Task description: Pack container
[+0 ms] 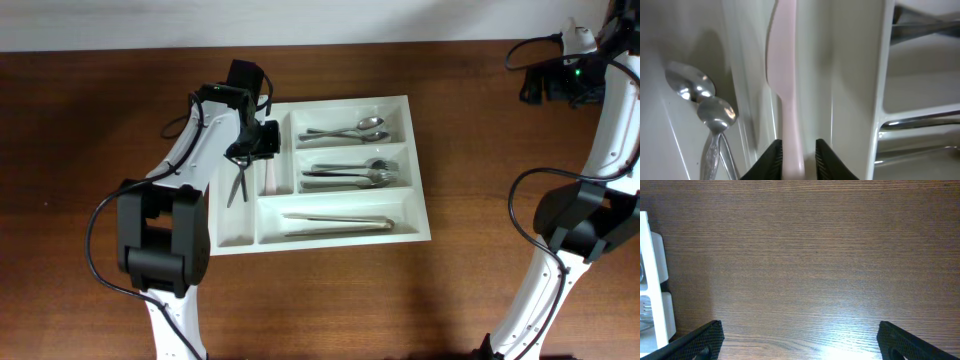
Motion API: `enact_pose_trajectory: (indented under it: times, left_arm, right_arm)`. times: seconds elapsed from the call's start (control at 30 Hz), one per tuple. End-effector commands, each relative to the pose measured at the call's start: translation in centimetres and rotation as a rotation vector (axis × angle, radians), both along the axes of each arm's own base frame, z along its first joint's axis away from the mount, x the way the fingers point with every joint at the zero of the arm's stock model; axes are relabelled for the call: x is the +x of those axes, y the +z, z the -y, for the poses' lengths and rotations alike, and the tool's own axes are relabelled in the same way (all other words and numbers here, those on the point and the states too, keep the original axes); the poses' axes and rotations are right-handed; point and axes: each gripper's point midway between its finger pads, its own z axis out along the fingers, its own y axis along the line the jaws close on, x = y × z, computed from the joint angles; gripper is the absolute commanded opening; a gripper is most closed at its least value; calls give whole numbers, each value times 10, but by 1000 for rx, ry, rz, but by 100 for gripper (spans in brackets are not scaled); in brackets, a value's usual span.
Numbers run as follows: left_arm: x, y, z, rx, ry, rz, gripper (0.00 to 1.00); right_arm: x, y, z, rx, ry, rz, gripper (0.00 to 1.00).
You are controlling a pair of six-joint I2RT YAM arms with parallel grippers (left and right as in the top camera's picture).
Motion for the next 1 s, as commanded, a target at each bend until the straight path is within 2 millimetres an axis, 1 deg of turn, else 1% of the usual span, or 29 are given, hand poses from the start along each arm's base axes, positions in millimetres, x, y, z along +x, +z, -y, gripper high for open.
enact_pose_trajectory:
  times: [0.0,0.1,0.17,0.2,0.3,0.43,0.47,0.5,0.57,0.7,0.77,0.83,0.97]
  left_arm:
    - [7,5,4,-4,-18,25,25]
    - [14,19,7,-12,-19,51,36]
    - [20,38,7,-17,-18,75,51]
    - [24,47,7,-20,-16,89,56]
    - [34,90,5,-22,-21,159,65]
    - [40,146,-1,1,-127,276,94]
    - [39,162,-5,13,-153,309,99]
    - [37,172,-8,24,-167,327,99]
    - [33,201,-20,65,-173,379,99]
    - [21,247,-49,132,-115,465,99]
    - [11,265,-57,141,-117,497,99]
    - [-5,283,-67,157,-127,520,99]
    - [-36,310,-85,206,-119,551,99]
  right_arm:
    - [-2,6,2,-5,-7,10,99]
    - [-2,6,2,-5,-7,10,99]
    - [-2,6,2,-5,-7,10,99]
    - [-2,6,2,-5,-7,10,99]
    - [-2,6,2,-5,-7,10,99]
    - [-2,6,2,-5,-7,10,99]
    - [-2,6,2,-5,-7,10,99]
    - [-2,6,2,-5,-7,10,99]
    - [-2,6,2,-5,-7,10,99]
    - [-2,6,2,-5,-7,10,99]
    - [-2,6,2,-5,-7,10,99]
    - [-2,6,2,-5,-7,10,99]
    - [-2,6,2,-5,-7,10,99]
